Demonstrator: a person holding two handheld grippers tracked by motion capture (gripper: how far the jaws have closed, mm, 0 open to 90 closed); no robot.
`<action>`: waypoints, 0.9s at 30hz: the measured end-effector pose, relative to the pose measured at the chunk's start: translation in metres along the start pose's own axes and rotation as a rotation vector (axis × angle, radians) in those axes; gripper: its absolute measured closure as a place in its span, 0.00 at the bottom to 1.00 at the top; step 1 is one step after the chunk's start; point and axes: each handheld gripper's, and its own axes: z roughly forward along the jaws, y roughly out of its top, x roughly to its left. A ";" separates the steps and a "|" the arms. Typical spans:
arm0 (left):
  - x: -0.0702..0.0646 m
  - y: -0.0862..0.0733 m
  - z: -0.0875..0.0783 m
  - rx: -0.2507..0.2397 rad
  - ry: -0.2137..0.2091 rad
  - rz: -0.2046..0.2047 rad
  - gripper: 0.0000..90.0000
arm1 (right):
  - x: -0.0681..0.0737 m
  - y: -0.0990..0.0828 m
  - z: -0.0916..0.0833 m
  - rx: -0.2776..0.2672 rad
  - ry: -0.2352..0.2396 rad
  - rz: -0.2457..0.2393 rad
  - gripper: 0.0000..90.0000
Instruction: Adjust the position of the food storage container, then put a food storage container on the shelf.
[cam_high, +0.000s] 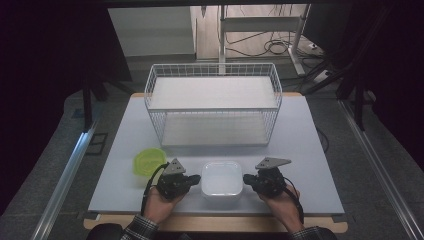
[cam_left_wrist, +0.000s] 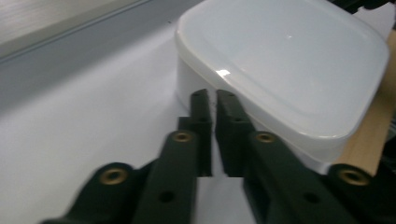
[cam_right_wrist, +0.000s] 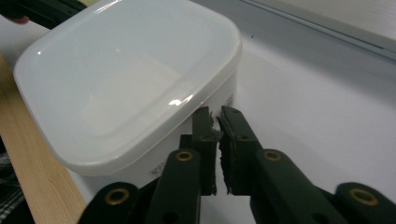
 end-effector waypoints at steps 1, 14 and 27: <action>0.000 0.000 0.000 0.000 0.000 0.000 0.89 | 0.000 0.000 0.000 0.000 0.000 0.000 0.93; 0.005 -0.011 -0.029 -0.055 0.071 -0.012 0.34 | -0.005 -0.006 -0.021 -0.054 -0.042 -0.040 0.60; 0.005 -0.017 -0.027 -0.046 0.027 0.033 0.05 | -0.012 -0.010 -0.021 -0.078 -0.037 0.000 0.25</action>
